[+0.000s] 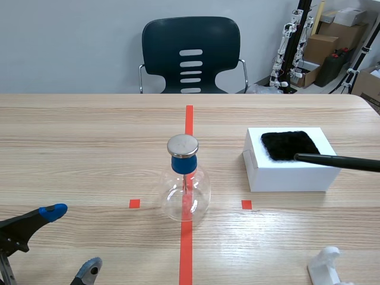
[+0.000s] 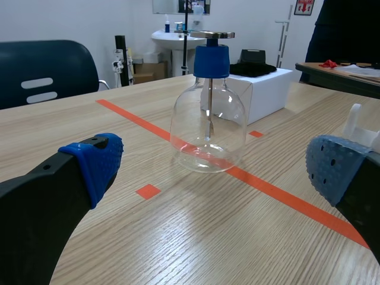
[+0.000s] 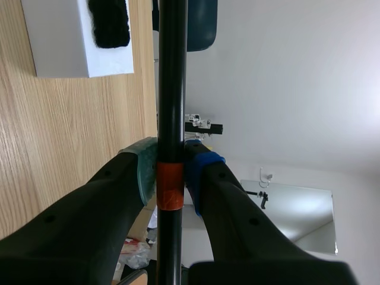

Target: Do the electroscope experiment. move the rod toward and away from the electroscope

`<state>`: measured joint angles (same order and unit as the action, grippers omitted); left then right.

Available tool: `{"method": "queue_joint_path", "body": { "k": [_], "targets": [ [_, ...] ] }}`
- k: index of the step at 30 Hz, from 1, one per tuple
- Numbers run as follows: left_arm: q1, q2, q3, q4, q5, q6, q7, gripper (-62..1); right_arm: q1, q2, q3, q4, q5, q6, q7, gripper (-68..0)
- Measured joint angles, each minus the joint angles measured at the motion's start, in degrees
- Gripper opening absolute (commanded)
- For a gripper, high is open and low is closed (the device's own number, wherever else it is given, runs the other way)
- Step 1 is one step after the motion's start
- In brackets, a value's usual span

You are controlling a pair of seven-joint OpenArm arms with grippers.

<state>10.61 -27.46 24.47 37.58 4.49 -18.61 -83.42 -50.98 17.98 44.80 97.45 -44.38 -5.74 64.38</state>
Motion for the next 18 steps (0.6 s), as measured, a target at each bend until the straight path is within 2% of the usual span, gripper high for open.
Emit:
{"method": "queue_joint_path", "body": {
  "k": [10,14,16,18],
  "targets": [
    [0.0,0.0,0.0,0.0,0.0,0.0,0.0,1.4,0.0,0.3,0.0,0.0,0.2,0.0,-2.5,-66.2],
    [0.0,0.0,0.0,0.0,0.0,0.0,0.0,1.4,0.0,2.9,0.0,0.9,1.0,0.1,-8.5,-66.2],
    [0.0,0.0,0.0,0.0,0.0,0.0,0.0,1.4,0.0,4.7,-0.3,2.7,2.9,0.2,-11.4,-66.2],
    [0.0,0.0,0.0,0.0,0.0,0.0,0.0,1.4,0.5,6.7,-1.7,5.3,2.8,0.2,-15.3,-66.2]
  ]
}}
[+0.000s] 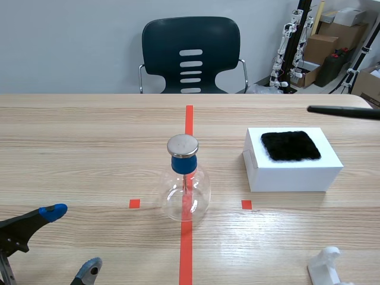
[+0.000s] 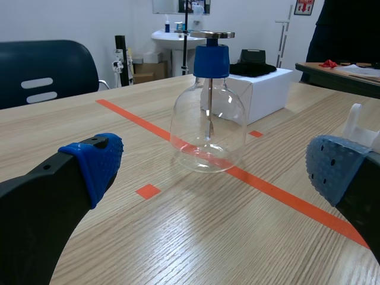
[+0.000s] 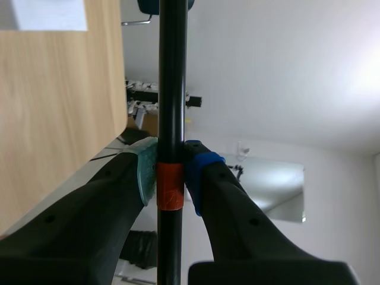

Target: Do the electroscope experiment. move the rod toward and away from the electroscope

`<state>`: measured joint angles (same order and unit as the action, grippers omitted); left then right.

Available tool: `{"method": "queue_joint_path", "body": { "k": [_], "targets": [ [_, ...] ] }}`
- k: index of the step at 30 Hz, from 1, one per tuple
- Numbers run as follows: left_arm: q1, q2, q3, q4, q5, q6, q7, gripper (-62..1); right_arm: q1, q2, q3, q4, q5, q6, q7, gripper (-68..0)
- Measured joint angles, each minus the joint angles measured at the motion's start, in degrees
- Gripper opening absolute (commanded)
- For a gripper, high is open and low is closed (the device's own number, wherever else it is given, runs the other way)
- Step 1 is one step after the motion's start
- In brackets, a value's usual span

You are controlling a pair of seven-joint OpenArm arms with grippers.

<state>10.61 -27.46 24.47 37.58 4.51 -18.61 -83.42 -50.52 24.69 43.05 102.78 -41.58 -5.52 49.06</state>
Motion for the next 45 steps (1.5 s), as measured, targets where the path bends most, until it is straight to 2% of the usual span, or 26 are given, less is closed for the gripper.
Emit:
{"method": "queue_joint_path", "body": {
  "k": [9,12,16,21,29,33,37,39,45],
  "targets": [
    [0.0,0.0,0.0,0.0,0.0,0.0,0.0,1.4,1.4,11.8,-10.2,10.1,-0.8,0.0,-18.8,-66.2],
    [0.0,0.0,0.0,0.0,0.0,0.0,0.0,1.4,2.0,15.0,-14.2,12.3,-3.8,0.0,-24.6,-66.2],
    [0.0,0.0,0.0,0.0,0.0,0.0,0.0,1.4,5.7,17.7,-22.3,12.6,-8.6,0.0,-31.1,-66.2],
    [0.0,0.0,0.0,0.0,0.0,0.0,0.0,1.4,10.5,18.8,-30.4,12.6,-13.7,-0.2,-32.8,-66.2],
    [0.0,0.0,0.0,0.0,0.0,0.0,0.0,1.4,15.3,18.8,-38.4,12.6,-20.4,0.0,-36.3,-66.2],
    [0.0,0.0,0.0,0.0,0.0,0.0,0.0,1.4,16.7,18.8,-40.7,12.5,-22.7,2.2,-37.2,-66.2],
    [0.0,0.0,0.0,0.0,0.0,0.0,0.0,1.4,16.7,18.8,-42.6,12.0,-24.1,2.2,-37.7,-66.2],
    [0.0,0.0,0.0,0.0,0.0,0.0,0.0,1.4,17.4,18.7,-43.3,11.9,-25.0,3.5,-38.1,-66.2],
    [0.0,0.0,0.0,0.0,0.0,0.0,0.0,1.4,18.4,18.6,-43.8,11.7,-25.1,3.4,-38.2,-66.2]
  ]
}}
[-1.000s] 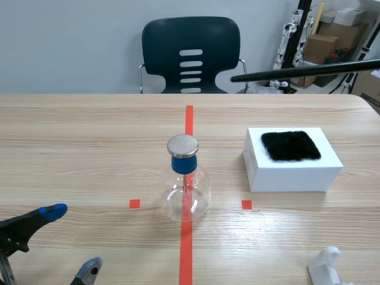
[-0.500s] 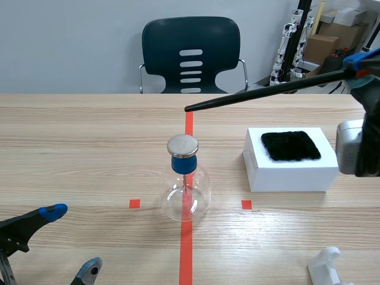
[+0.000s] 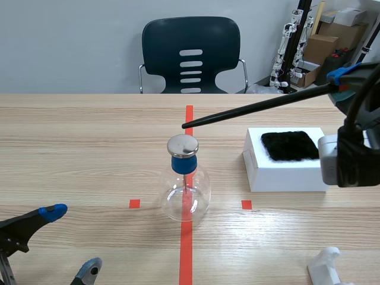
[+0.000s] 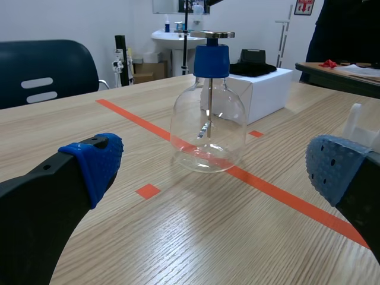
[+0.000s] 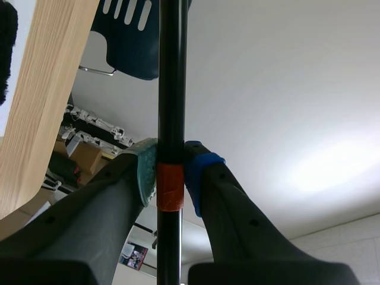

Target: Do the electroscope experiment. move the rod toward and away from the electroscope

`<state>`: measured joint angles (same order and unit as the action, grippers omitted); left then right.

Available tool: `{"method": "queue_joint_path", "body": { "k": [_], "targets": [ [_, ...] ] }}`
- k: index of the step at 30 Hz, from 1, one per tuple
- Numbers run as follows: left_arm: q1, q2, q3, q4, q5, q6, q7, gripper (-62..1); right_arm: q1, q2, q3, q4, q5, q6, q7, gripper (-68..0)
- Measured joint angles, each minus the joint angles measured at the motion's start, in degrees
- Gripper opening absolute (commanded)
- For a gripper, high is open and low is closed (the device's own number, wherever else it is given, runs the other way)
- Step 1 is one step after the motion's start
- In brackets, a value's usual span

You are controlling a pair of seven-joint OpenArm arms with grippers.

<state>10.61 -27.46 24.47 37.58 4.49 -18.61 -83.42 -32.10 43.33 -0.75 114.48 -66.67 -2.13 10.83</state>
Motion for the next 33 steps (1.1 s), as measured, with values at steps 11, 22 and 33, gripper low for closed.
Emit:
{"method": "queue_joint_path", "body": {
  "k": [11,22,33],
  "targets": [
    [0.0,0.0,0.0,0.0,0.0,0.0,0.0,1.4,0.0,0.0,0.0,0.0,3.2,0.0,0.3,-66.2],
    [0.0,0.0,0.0,0.0,0.0,0.0,0.0,1.4,-7.2,0.0,18.0,0.0,21.7,-0.4,9.5,-66.2],
    [0.0,0.0,0.0,0.0,0.0,0.0,0.0,1.4,-14.8,-2.6,38.8,-3.5,35.4,-0.4,28.4,-66.2]
  ]
}}
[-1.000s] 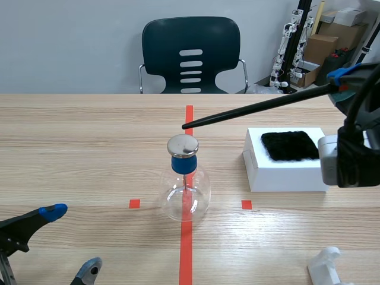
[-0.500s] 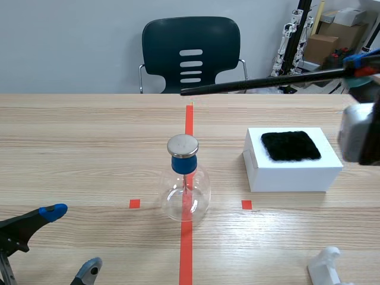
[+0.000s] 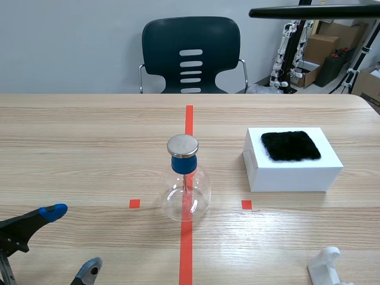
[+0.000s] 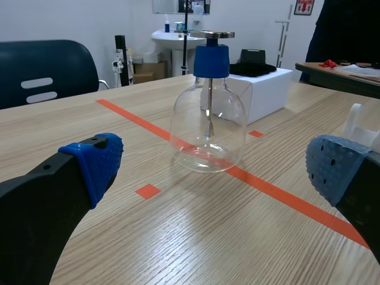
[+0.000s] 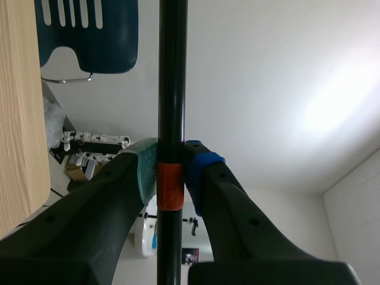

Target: Do the electroscope experiment. move the rod toward and away from the electroscope

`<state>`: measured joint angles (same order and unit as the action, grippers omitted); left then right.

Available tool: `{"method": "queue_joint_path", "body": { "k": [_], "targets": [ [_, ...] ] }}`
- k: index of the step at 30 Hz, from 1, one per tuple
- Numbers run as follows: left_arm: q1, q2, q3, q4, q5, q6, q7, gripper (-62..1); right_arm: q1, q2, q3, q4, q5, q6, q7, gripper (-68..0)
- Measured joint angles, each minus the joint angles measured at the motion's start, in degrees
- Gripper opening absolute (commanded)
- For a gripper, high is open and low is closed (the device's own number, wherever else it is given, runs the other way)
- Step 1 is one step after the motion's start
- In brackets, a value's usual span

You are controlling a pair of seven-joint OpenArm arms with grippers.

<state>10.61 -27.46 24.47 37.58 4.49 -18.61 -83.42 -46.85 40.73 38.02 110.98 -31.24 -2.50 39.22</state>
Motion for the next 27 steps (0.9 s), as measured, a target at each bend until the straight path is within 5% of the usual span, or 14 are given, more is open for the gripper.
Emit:
{"method": "queue_joint_path", "body": {
  "k": [4,9,27],
  "targets": [
    [0.0,0.0,0.0,0.0,0.0,0.0,0.0,1.4,-2.2,-4.3,3.7,-2.6,-0.3,0.0,9.0,-66.2],
    [0.0,0.0,0.0,0.0,0.0,0.0,0.0,1.4,-3.5,-9.0,3.9,-3.0,-3.8,0.2,12.0,-66.2],
    [0.0,0.0,0.0,0.0,0.0,0.0,0.0,1.4,-3.5,-8.8,2.2,-3.0,-4.3,0.2,11.5,-66.2]
  ]
}}
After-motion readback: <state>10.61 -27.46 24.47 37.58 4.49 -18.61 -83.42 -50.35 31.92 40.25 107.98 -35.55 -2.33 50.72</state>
